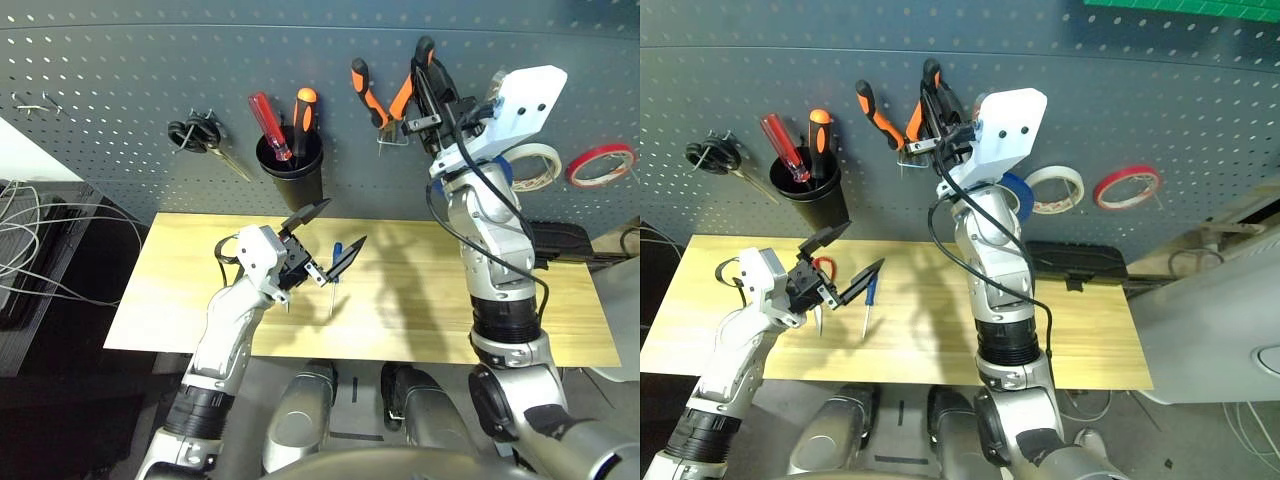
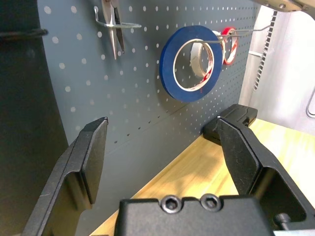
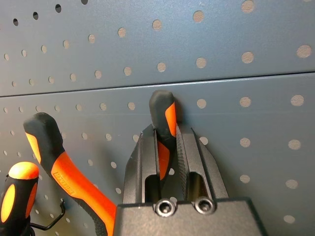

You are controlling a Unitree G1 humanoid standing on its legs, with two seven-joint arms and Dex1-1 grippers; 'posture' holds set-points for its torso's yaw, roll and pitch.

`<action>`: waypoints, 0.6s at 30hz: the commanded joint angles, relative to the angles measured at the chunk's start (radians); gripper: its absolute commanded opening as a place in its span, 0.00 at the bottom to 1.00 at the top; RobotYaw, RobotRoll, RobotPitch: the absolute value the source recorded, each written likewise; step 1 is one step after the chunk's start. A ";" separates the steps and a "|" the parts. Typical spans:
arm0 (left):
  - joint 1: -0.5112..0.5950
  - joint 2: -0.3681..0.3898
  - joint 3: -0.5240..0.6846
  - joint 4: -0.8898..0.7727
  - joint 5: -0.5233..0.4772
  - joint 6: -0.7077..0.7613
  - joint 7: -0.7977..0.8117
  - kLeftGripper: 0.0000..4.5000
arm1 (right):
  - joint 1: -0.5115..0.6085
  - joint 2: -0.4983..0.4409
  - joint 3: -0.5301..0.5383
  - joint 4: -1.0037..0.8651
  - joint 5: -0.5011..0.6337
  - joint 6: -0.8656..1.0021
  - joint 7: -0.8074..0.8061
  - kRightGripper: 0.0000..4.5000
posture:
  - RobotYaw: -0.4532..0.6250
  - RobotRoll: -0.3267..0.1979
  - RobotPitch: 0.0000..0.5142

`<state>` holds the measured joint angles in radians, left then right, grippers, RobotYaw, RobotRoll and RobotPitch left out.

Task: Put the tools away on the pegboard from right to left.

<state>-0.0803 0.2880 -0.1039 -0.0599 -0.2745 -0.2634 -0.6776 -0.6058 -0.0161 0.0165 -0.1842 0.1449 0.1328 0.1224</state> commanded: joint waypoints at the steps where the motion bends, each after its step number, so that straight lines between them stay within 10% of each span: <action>1: 0.008 0.006 -0.005 -0.012 0.004 0.014 -0.006 1.00 | 0.015 0.003 0.000 -0.008 -0.015 -0.011 -0.015 0.06 | 0.54 0.62 0.49; 10: 0.002 0.011 -0.009 -0.012 0.010 0.019 -0.008 1.00 | 0.038 -0.003 0.008 0.023 -0.053 -0.005 -0.026 0.06 | 0.54 0.62 0.48; 18: 0.004 0.002 -0.015 -0.007 0.016 0.015 -0.004 1.00 | 0.050 -0.008 0.003 0.015 -0.058 0.016 -0.028 0.67 | 0.53 0.62 0.49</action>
<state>-0.0924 0.2924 -0.1050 -0.0634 -0.2703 -0.2520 -0.6777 -0.5719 -0.0197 0.0251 -0.1733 0.0976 0.1282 0.1068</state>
